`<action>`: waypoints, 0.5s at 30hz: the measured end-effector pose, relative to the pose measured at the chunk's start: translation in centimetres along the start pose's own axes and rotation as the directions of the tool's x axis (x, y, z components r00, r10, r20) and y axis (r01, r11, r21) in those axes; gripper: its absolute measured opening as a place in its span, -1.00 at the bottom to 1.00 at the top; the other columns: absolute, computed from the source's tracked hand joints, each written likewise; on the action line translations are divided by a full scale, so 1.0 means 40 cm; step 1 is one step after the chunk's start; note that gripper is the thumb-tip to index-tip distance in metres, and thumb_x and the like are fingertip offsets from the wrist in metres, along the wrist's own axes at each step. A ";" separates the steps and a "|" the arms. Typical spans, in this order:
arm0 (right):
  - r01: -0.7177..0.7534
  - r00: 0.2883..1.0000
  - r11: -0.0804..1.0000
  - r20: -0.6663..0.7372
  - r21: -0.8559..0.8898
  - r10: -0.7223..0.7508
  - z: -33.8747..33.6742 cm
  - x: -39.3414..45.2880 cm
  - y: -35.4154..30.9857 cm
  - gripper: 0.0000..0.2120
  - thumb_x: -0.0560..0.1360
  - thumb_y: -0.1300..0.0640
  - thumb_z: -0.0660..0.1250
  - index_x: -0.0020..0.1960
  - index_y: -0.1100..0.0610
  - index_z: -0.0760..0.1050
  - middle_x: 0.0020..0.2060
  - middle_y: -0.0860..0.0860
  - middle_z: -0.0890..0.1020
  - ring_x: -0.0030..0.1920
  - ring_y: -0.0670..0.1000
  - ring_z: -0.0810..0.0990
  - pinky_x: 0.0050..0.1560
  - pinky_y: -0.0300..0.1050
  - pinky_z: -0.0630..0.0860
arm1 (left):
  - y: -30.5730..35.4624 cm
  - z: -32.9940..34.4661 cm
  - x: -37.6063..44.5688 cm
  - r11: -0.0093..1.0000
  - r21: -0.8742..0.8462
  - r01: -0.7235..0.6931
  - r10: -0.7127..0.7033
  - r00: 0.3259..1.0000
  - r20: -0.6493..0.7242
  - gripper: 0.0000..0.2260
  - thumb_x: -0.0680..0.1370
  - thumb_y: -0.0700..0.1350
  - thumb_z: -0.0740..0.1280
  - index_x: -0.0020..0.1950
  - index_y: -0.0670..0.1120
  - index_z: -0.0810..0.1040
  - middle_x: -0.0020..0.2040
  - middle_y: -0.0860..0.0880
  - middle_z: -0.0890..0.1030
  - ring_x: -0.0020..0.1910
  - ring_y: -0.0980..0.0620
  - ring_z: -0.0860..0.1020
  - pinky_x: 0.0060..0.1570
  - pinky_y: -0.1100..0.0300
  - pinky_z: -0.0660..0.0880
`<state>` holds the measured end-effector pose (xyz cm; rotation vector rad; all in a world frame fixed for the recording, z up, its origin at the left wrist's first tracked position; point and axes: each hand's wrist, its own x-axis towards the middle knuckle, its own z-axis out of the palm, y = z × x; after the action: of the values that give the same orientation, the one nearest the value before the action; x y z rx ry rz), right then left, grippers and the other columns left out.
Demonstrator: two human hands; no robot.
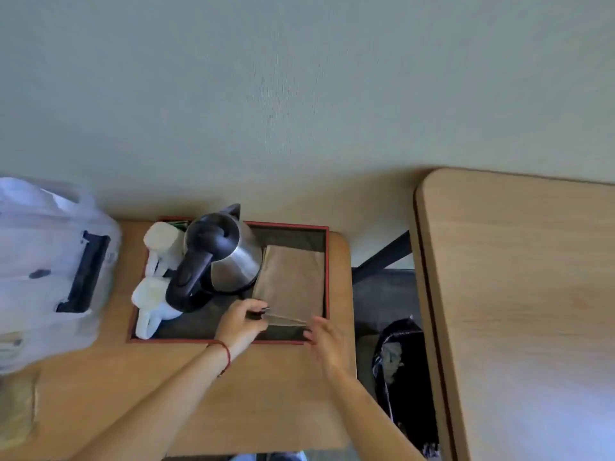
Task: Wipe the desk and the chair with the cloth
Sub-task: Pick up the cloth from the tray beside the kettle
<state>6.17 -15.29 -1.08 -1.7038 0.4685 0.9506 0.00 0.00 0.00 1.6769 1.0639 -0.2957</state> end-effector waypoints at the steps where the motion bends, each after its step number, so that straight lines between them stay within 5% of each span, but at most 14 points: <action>1: 0.017 1.000 0.999 -0.023 -0.032 -0.018 0.012 0.030 0.011 -0.85 0.58 0.22 0.23 0.09 0.10 0.53 0.15 0.14 0.59 0.15 0.13 0.57 0.29 0.10 0.47 | -0.011 0.012 0.035 0.996 0.064 -0.058 0.057 0.998 0.029 -0.68 0.39 -0.34 0.37 0.14 -0.18 0.58 0.11 -0.13 0.52 0.07 -0.04 0.53 0.10 0.19 0.40; 3: 0.003 0.998 0.996 -0.068 -0.084 -0.008 0.029 0.071 0.021 -0.68 0.58 0.22 0.22 0.33 0.15 0.41 0.30 0.12 0.50 0.30 0.13 0.48 0.39 0.11 0.38 | -0.026 0.032 0.078 0.984 0.137 -0.113 0.103 0.992 0.078 -0.64 0.36 -0.35 0.38 0.15 -0.17 0.58 0.17 -0.12 0.47 0.09 -0.10 0.54 0.12 0.18 0.42; 6: -0.022 0.987 0.993 -0.159 -0.116 0.004 0.051 0.109 0.033 -0.59 0.57 0.22 0.20 0.41 0.14 0.32 0.25 0.07 0.52 0.27 0.11 0.50 0.37 0.08 0.40 | -0.052 0.053 0.121 0.962 0.224 -0.157 0.141 0.986 0.087 -0.65 0.37 -0.34 0.38 0.14 -0.17 0.57 0.19 -0.14 0.47 0.16 -0.10 0.51 0.16 0.21 0.41; 10: 0.002 0.970 0.963 -0.234 -0.270 -0.067 0.058 0.134 0.044 -0.69 0.53 0.30 0.22 0.27 0.25 0.44 -0.03 0.06 0.56 0.09 0.18 0.58 0.21 -0.04 0.47 | -0.075 0.056 0.142 0.907 0.377 -0.186 0.158 0.982 0.106 -0.68 0.40 -0.28 0.37 0.14 -0.09 0.56 0.21 -0.08 0.44 0.14 -0.09 0.51 0.14 0.04 0.47; 15: 0.040 0.968 0.900 -0.206 -0.433 -0.142 0.074 0.159 0.032 -0.79 0.50 0.30 0.28 0.11 0.36 0.45 -0.10 0.22 0.59 -0.08 0.16 0.57 -0.12 -0.12 0.43 | -0.081 0.051 0.142 0.860 0.474 -0.191 0.176 0.981 0.076 -0.74 0.43 -0.29 0.34 0.07 -0.04 0.56 0.19 -0.04 0.43 0.07 -0.11 0.55 0.03 0.00 0.51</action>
<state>8.02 -12.06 -7.15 -2.2332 0.3416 0.8267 1.40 1.14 -6.61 2.1960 0.8374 -0.4880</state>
